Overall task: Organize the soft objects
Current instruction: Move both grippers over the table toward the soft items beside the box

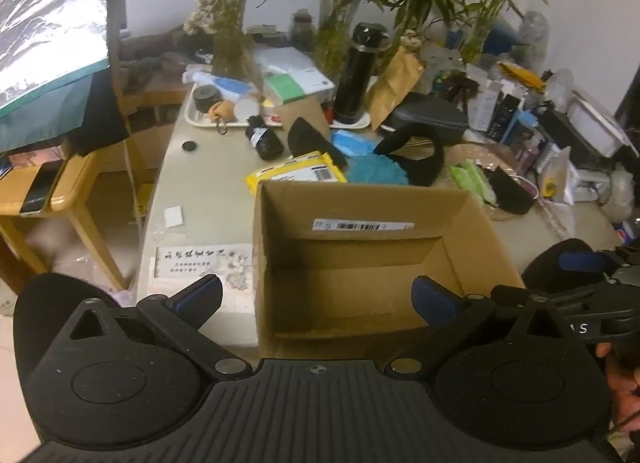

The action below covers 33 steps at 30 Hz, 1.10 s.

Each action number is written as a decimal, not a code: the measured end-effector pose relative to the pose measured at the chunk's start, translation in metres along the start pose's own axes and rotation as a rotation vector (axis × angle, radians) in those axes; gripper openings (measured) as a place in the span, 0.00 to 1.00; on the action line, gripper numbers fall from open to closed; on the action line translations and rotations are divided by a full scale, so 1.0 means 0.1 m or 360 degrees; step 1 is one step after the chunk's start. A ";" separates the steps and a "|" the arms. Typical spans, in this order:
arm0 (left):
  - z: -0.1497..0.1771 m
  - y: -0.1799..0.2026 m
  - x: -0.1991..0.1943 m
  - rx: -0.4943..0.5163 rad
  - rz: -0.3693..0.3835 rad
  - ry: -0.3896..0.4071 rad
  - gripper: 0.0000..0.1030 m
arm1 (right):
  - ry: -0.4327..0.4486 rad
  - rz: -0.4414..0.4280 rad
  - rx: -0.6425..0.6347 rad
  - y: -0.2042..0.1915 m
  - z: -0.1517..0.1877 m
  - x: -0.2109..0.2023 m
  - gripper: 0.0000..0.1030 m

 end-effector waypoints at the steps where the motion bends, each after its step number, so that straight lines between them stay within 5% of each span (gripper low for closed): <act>1: -0.01 0.00 0.01 0.0002 0.0003 0.0006 1.00 | 0.0002 0.0004 -0.0004 0.01 -0.02 0.00 1.00; 15: 0.01 -0.07 -0.02 -0.0005 0.0120 0.0029 1.00 | 0.0065 0.0089 -0.0012 0.05 -0.06 -0.12 1.00; 24: -0.02 -0.23 0.05 -0.0026 -0.0022 0.0025 1.00 | 0.0032 0.0135 -0.0005 0.09 -0.02 -0.03 1.00; 33: -0.09 -0.26 0.00 -0.0076 -0.0045 0.0158 1.00 | 0.0080 0.0107 -0.0006 0.24 -0.10 -0.02 1.00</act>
Point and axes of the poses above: each gripper's, at about its wrist camera, not at the fingertips, and x roughly the way its jaws point, y to its right, z to its underside, the point moved 4 cm from there along x, roughly the way its jaws point, and after that the axes turned 3 degrees about -z, right-handed, at the moved point
